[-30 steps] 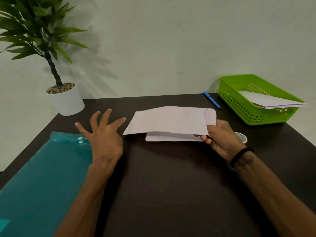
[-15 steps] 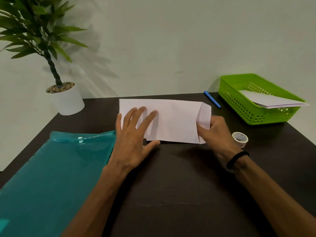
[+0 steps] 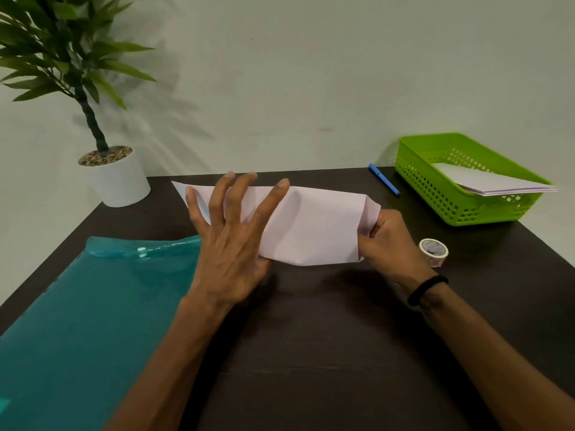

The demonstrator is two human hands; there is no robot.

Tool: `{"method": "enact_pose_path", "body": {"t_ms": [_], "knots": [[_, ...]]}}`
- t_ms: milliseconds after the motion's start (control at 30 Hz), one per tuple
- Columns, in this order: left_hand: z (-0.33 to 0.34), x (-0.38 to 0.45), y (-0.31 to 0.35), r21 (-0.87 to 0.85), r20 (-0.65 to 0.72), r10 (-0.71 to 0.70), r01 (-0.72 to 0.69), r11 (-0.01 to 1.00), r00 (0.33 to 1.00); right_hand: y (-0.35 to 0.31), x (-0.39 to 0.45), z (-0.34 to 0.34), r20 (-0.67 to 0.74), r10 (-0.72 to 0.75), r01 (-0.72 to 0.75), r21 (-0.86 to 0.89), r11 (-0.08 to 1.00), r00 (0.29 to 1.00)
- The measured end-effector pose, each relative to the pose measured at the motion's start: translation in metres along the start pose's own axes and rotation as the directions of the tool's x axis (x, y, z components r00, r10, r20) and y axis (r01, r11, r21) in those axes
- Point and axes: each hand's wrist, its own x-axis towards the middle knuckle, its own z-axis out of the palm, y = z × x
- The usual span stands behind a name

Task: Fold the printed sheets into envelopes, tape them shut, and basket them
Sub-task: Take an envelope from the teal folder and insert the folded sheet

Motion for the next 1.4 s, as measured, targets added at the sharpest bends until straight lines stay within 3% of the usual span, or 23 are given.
{"method": "enact_pose_path", "body": {"t_ms": [267,433,600,767,1033,1200,1400], "knots": [[0.001,0.001,-0.007,0.028,0.16,0.006,-0.01,1.0,0.987,0.004,0.002,0.0,-0.074,-0.005,0.007,0.024,1.0,0.997],[-0.003,0.004,-0.008,0.009,0.149,0.007,-0.008,1.0,0.989,0.006,0.003,-0.003,-0.095,-0.008,0.027,0.201,0.979,0.995],[-0.005,0.003,-0.002,0.027,0.149,0.008,-0.013,1.0,0.989,0.006,0.006,-0.005,-0.154,-0.054,0.076,0.144,0.987,0.987],[-0.007,0.004,-0.001,0.084,0.123,-0.038,0.028,0.996,0.992,0.004,0.005,-0.007,-0.176,-0.05,0.095,0.259,0.961,0.983],[-0.001,0.0,-0.011,0.073,0.179,-0.091,0.078,0.994,0.98,0.012,0.009,-0.013,-0.326,-0.043,0.013,-0.096,0.995,0.944],[0.001,-0.001,-0.013,0.055,0.202,-0.094,0.085,0.995,0.975,0.018,0.011,-0.013,-0.259,0.011,-0.053,-0.155,0.987,0.966],[0.003,-0.002,-0.01,-0.009,0.204,-0.029,0.032,0.999,0.979,0.013,0.011,-0.014,-0.179,0.04,-0.031,0.057,0.998,0.983]]}}
